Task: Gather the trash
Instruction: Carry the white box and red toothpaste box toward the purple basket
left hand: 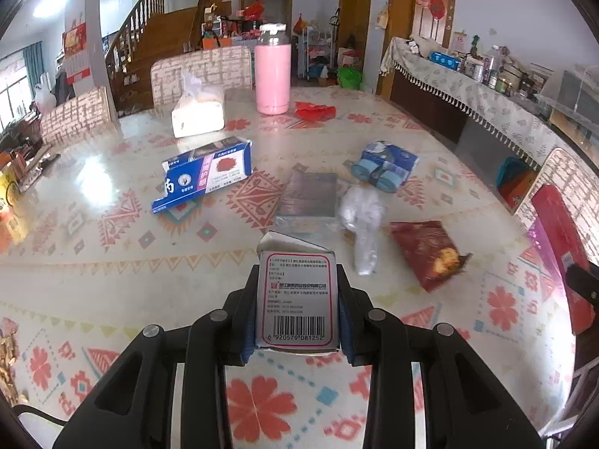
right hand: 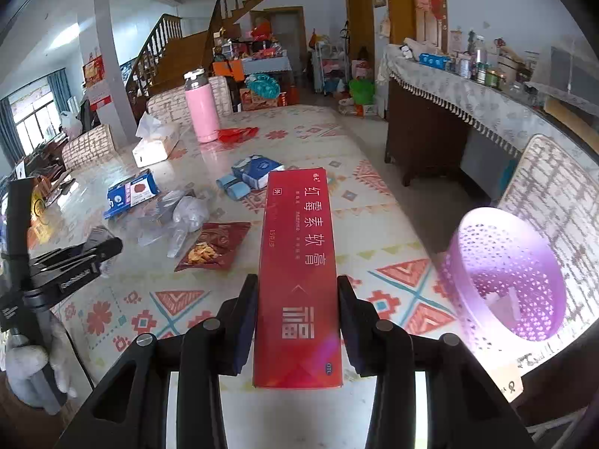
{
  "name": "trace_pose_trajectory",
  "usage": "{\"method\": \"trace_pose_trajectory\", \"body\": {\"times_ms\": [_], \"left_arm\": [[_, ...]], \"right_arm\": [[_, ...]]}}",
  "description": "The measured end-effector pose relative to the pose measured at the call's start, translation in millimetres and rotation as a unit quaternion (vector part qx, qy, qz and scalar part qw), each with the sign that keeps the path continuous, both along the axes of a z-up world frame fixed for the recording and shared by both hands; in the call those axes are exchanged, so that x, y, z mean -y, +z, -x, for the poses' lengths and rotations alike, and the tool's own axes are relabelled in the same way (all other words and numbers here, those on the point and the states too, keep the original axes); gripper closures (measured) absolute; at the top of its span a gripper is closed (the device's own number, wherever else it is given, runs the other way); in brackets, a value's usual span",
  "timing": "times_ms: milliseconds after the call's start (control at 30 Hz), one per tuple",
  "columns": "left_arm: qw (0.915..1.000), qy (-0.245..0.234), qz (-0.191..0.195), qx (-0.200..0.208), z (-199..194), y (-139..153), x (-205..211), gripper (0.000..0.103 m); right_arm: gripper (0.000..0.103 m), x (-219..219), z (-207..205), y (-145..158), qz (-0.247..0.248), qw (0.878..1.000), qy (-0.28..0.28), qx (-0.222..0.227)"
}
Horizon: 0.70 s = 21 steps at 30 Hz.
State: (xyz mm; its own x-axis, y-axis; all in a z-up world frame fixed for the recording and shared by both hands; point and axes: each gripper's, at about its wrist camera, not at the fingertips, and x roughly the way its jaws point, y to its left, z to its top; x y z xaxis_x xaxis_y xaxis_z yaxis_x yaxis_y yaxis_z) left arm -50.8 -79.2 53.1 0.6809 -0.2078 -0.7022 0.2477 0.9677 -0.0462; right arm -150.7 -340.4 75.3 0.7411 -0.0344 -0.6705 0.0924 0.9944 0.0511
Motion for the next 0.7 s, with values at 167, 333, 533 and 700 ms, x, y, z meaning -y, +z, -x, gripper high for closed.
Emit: {"method": "trace_pose_trajectory", "body": {"times_ms": [167, 333, 533, 700], "left_arm": [[0.9996, -0.014, -0.021, 0.013, 20.4, 14.0, 11.3, 0.07], [0.9983, -0.031, -0.034, 0.035, 38.5, 29.2, 25.1, 0.07], [0.9964, -0.057, -0.04, 0.048, 48.6, 41.2, 49.0, 0.07], [0.9948, -0.071, -0.049, 0.055, 52.9, 46.4, 70.8, 0.07]], "right_arm": [[0.059, 11.5, 9.8, 0.6, -0.008, 1.0, -0.013, 0.005], [0.059, 22.5, 17.3, -1.4, -0.014, 1.0, -0.023, 0.007], [0.059, 42.1, 23.2, -0.2, -0.015, 0.999, -0.04, 0.011], [0.059, 61.3, 28.1, 1.2, -0.021, 0.998, -0.052, 0.014]]}}
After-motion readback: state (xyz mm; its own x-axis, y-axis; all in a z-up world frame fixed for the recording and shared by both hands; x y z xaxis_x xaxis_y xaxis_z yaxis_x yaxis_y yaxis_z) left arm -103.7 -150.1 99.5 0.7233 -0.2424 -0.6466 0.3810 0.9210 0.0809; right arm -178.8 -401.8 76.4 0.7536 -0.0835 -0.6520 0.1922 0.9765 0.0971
